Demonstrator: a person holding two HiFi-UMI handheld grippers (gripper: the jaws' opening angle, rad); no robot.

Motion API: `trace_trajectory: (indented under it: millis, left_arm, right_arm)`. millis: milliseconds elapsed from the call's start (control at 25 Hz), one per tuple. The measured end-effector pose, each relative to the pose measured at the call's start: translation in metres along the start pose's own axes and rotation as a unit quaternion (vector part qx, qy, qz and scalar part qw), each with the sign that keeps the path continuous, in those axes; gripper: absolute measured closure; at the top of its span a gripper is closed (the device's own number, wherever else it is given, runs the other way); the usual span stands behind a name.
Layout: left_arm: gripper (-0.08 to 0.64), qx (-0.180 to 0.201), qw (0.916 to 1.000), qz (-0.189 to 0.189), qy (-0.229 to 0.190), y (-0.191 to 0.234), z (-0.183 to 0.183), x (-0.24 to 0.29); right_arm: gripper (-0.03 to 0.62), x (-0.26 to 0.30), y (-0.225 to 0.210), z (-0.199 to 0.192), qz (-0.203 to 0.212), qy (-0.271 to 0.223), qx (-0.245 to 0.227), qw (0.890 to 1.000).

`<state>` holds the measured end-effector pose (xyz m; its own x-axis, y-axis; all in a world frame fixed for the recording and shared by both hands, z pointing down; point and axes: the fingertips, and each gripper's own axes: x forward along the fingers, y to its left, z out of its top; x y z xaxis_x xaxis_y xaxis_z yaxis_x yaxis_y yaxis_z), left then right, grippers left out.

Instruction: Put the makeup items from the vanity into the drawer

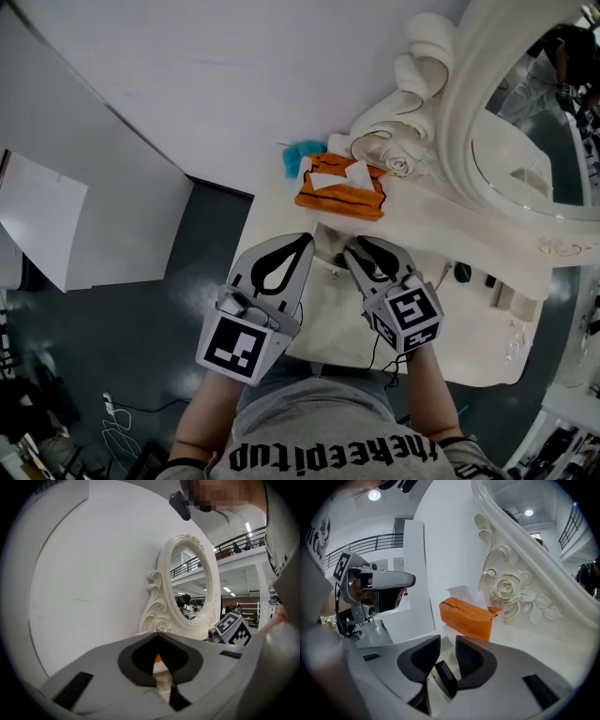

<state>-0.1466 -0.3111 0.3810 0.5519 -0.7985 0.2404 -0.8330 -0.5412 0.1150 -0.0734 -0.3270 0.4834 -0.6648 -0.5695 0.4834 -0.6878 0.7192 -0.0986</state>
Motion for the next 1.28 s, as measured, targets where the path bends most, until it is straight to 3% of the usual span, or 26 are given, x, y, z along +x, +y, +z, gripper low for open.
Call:
trace_trajectory:
  millis: [440, 880, 1280]
  left_arm:
    - [0.526, 0.007, 0.9998, -0.020, -0.006, -0.016, 0.006, 0.006]
    - [0.528, 0.021, 0.9979, -0.061, -0.009, -0.044, 0.013, 0.021]
    - [0.526, 0.031, 0.9939, -0.105, -0.011, -0.078, 0.019, 0.033]
  right_arm:
    - [0.476, -0.019, 0.001, 0.010, -0.004, -0.020, -0.002, 1.000]
    - [0.574, -0.052, -0.011, 0.022, -0.042, -0.055, 0.015, 0.997]
    - [0.578, -0.099, -0.019, 0.044, -0.077, -0.109, 0.028, 0.991]
